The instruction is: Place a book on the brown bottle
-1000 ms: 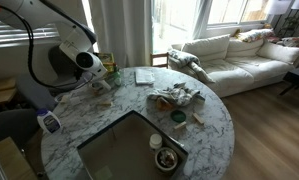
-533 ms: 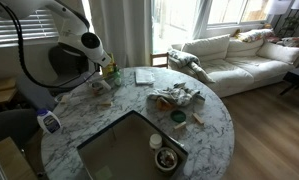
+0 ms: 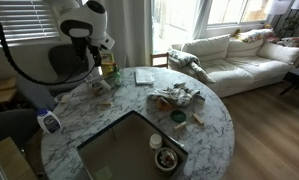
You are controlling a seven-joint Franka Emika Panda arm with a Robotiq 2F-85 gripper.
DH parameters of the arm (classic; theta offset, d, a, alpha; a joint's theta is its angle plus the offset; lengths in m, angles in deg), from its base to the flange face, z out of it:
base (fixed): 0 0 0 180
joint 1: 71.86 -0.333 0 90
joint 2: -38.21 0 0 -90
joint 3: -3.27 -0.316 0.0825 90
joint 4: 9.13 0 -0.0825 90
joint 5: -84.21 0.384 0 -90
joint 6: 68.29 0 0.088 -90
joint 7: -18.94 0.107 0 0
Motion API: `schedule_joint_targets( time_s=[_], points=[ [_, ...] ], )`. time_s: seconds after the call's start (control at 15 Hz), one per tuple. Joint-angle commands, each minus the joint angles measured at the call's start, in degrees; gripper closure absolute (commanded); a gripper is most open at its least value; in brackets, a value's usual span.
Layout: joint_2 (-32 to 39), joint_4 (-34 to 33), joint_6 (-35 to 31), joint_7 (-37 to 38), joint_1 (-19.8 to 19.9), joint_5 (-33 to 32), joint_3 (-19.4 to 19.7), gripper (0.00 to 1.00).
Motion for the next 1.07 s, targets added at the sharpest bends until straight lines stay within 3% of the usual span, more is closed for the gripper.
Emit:
schedule_joint_targets(
  time_s=[0.0, 0.4, 1.0],
  points=[
    [-2.3, -3.8, 5.9, 4.0, 8.6, -10.3, -7.6, 0.0],
    [-2.7, -9.9, 11.5, 2.1, 15.2, -12.4, -13.8, 0.0],
    [-2.6, -11.9, 10.6, 1.9, 16.9, -11.5, -16.6, 0.0]
  ],
)
